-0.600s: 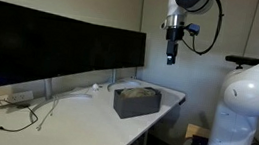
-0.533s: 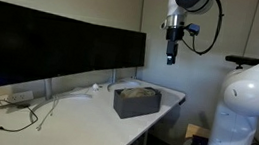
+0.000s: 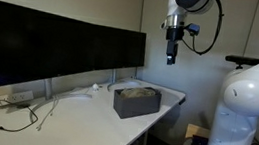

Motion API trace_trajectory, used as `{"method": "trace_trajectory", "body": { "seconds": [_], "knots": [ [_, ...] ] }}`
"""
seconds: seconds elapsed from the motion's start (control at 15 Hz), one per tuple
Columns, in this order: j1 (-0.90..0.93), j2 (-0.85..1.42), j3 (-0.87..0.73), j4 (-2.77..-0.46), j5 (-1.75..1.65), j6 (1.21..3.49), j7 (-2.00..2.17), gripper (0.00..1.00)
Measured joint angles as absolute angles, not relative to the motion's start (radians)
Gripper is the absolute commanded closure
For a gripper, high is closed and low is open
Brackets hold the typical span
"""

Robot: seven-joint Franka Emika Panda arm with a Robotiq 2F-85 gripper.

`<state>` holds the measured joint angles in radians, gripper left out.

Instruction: Remove the cloth from the box

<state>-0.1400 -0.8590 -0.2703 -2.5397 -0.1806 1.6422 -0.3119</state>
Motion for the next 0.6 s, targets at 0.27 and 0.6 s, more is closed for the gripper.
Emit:
{"method": "trace_trajectory", "body": {
  "seconds": [0.27, 0.6],
  "knots": [
    [-0.14, -0.852, -0.269, -2.54, -0.185, 1.648, -0.305, 0.0],
    [-0.144, -0.792, -0.279, -2.53, -0.245, 1.702, -0.293, 0.0]
  ]
}}
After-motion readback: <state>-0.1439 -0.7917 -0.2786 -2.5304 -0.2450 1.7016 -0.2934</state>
